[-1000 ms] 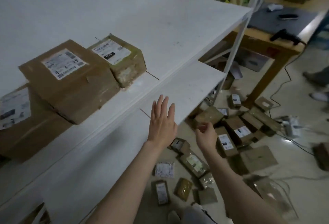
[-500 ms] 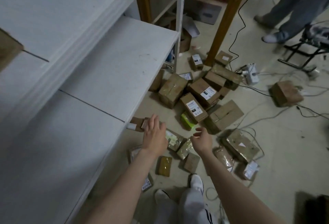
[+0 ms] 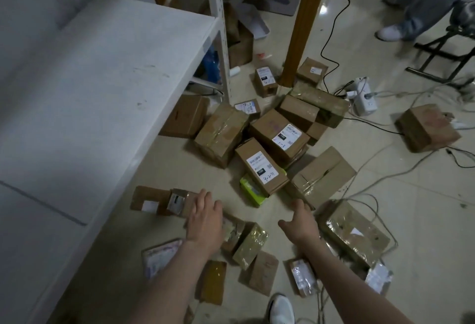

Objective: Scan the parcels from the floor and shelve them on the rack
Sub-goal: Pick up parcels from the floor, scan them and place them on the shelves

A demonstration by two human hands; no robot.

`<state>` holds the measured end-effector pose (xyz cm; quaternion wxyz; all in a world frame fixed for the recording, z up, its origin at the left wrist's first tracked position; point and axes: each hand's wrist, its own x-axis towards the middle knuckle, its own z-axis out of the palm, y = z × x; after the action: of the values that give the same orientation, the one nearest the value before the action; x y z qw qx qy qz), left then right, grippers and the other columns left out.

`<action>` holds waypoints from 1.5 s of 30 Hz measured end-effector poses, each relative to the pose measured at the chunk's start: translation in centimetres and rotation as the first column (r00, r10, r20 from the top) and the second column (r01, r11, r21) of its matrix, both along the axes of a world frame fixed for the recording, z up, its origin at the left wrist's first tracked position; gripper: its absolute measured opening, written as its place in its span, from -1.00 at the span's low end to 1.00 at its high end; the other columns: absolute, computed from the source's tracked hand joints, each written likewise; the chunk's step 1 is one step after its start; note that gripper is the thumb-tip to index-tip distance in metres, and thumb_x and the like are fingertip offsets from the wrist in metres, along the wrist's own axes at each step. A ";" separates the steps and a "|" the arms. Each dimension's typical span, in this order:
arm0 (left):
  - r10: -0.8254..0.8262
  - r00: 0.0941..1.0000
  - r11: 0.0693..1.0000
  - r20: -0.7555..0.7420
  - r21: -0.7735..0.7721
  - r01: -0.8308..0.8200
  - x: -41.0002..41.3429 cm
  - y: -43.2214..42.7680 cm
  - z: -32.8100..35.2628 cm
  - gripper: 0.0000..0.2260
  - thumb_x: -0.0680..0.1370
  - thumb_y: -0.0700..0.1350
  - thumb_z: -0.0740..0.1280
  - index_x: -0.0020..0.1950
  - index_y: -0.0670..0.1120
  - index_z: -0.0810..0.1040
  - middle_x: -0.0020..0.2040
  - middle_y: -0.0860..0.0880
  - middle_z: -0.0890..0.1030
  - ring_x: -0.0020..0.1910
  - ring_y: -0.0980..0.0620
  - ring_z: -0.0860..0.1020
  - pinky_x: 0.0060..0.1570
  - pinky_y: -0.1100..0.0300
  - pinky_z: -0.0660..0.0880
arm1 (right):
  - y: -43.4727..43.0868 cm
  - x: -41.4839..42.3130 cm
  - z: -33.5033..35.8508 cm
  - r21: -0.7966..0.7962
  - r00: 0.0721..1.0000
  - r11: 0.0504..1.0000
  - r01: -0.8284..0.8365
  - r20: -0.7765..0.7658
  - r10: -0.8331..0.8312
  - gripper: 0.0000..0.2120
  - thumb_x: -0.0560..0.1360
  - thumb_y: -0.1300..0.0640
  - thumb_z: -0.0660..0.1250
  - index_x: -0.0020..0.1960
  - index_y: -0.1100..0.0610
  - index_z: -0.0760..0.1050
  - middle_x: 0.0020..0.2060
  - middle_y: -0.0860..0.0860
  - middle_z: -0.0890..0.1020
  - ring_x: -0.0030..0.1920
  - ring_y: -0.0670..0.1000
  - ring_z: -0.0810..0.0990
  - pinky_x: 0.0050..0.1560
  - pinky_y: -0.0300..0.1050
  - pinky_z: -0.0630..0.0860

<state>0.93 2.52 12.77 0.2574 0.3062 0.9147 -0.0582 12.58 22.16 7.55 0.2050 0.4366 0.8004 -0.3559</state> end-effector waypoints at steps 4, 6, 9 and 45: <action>-0.013 1.000 1.000 -0.004 0.008 0.013 -0.8 4.8 -6.5 -0.46 0.64 0.00 0.27 0.55 -0.13 0.20 0.63 -0.19 0.05 0.62 -0.18 -0.12 0.57 -0.05 -0.12 | 3.6 -2.4 -6.6 0.057 0.999 0.998 -0.029 0.022 0.028 -0.27 0.44 0.02 0.46 0.48 0.15 0.21 0.39 0.14 0.38 0.30 0.19 0.46 0.14 0.01 0.52; -0.022 1.000 0.999 -0.011 0.032 0.023 -1.0 6.8 -10.0 -0.47 0.63 0.00 0.27 0.54 -0.13 0.21 0.63 -0.18 0.04 0.62 -0.17 -0.13 0.58 -0.04 -0.12 | 4.9 -3.9 -10.2 0.094 0.999 0.994 -0.050 0.013 0.049 -0.17 0.41 -0.03 0.48 0.53 0.12 0.15 0.46 0.13 0.31 0.36 0.19 0.42 0.22 0.07 0.53; -0.055 0.998 0.996 -0.019 0.071 0.056 -1.2 8.7 -15.1 -0.50 0.64 -0.01 0.26 0.53 -0.11 0.22 0.64 -0.17 0.01 0.63 -0.16 -0.13 0.60 -0.05 -0.10 | 6.1 -6.4 -15.8 0.123 0.999 0.991 -0.052 0.004 0.052 -0.02 0.40 -0.12 0.51 0.60 0.09 0.00 0.57 0.14 0.11 0.49 0.24 0.25 0.40 0.14 0.39; 0.275 0.394 0.369 0.877 0.282 -0.886 11.9 10.6 23.2 -0.36 0.30 0.11 0.61 0.32 0.08 0.47 0.17 0.05 0.65 0.12 0.00 0.63 0.17 -0.07 0.60 | 0.9 14.8 30.0 -0.696 0.082 0.471 0.542 -0.513 -0.854 -0.68 0.47 0.13 0.40 0.22 0.13 0.58 0.11 0.13 0.66 0.05 0.06 0.69 -0.11 -0.11 0.62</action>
<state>12.82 13.16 35.98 0.4398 -0.0125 0.7166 0.5412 27.36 23.07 37.52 -0.3309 0.5012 0.3984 -0.6932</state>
